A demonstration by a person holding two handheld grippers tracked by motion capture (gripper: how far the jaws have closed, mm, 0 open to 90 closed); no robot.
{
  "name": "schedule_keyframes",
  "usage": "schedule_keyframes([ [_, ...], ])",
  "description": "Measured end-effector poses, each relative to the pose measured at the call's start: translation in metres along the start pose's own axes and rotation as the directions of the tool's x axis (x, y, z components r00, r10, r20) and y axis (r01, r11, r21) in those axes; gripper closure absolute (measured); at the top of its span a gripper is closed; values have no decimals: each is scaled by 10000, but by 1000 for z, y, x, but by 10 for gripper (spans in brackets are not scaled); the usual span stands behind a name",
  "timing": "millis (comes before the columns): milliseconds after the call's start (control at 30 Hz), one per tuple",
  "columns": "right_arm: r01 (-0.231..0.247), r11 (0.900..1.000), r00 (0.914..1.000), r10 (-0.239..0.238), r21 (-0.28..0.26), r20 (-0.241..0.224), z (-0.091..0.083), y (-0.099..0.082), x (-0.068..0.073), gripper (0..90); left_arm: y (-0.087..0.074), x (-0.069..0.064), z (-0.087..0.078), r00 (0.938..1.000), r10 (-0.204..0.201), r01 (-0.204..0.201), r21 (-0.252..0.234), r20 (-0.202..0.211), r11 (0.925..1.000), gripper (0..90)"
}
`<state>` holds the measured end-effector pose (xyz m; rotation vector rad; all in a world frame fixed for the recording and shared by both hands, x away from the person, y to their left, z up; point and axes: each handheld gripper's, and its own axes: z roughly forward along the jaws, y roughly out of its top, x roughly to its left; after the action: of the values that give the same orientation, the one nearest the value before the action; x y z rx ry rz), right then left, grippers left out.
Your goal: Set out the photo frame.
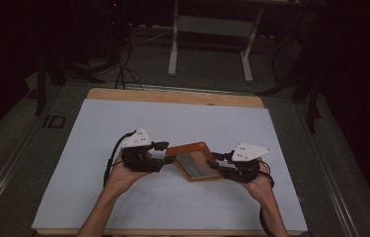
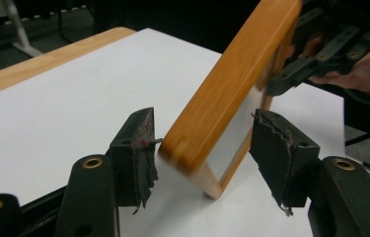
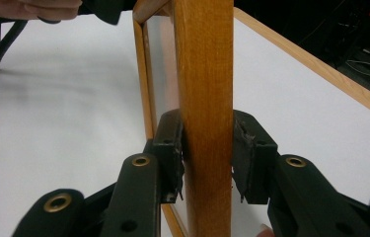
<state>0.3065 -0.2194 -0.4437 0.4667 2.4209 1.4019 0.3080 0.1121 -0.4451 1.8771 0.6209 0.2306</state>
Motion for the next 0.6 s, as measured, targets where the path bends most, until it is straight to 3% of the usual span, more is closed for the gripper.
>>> schedule_keyframes([
  [333,51,10000,10000,-51,66,30,-2,-1,0,678,-19,6,21,9982,-573,569,238,189,9981,417],
  [600,17,10000,10000,-18,67,27,-3,-3,-1,680,-30,-1,49,9966,-587,550,632,585,9965,443],
])
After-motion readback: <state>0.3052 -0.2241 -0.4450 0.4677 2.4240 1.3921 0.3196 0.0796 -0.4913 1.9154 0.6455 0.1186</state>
